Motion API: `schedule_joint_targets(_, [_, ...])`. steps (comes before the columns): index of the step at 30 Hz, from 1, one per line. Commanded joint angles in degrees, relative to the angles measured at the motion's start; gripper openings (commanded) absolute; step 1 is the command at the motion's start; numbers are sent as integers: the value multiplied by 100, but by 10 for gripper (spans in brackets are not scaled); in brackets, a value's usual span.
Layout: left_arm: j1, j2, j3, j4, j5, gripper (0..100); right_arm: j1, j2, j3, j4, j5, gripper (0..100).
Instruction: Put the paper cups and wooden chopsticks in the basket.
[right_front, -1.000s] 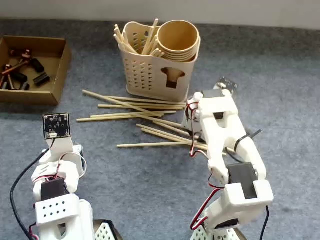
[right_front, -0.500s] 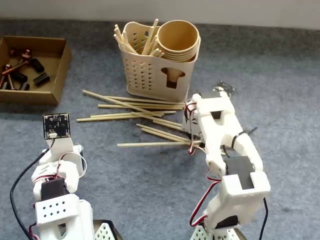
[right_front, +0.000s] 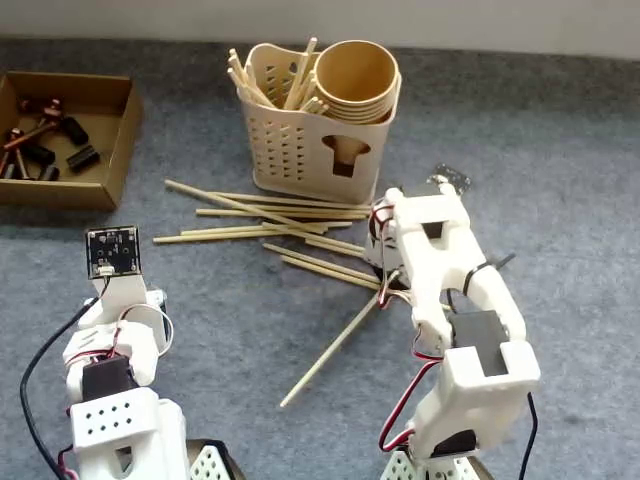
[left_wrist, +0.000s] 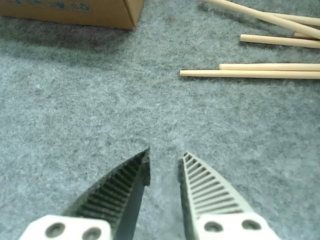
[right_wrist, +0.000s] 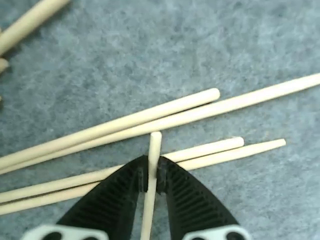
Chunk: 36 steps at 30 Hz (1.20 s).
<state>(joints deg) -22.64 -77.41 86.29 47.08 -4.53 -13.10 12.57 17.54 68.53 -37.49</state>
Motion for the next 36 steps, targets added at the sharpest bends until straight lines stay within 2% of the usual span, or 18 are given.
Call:
schedule_joint_targets(1, [-84,-57,-31,-97,-35,102,110,-13,-110,259,-18,5])
schedule_joint_targets(7, [-84,-57,-31,-97,-35,102,163,-435,-251,356,26,5])
schedule_joint_targets(15, [-84,-57,-31,-97,-35,102,127,-2123,119,444,413,5])
schedule_joint_targets(24, [-57,-57,66,-123,-316,101,110,-3574,163,479,1187,5])
schedule_joint_targets(30, [-57,-57,92,-123,-316,101,-470,-4549,154,479,1688,5])
schedule_joint_targets(36, [-57,-57,92,-123,-316,101,-910,-5077,145,435,1767,5])
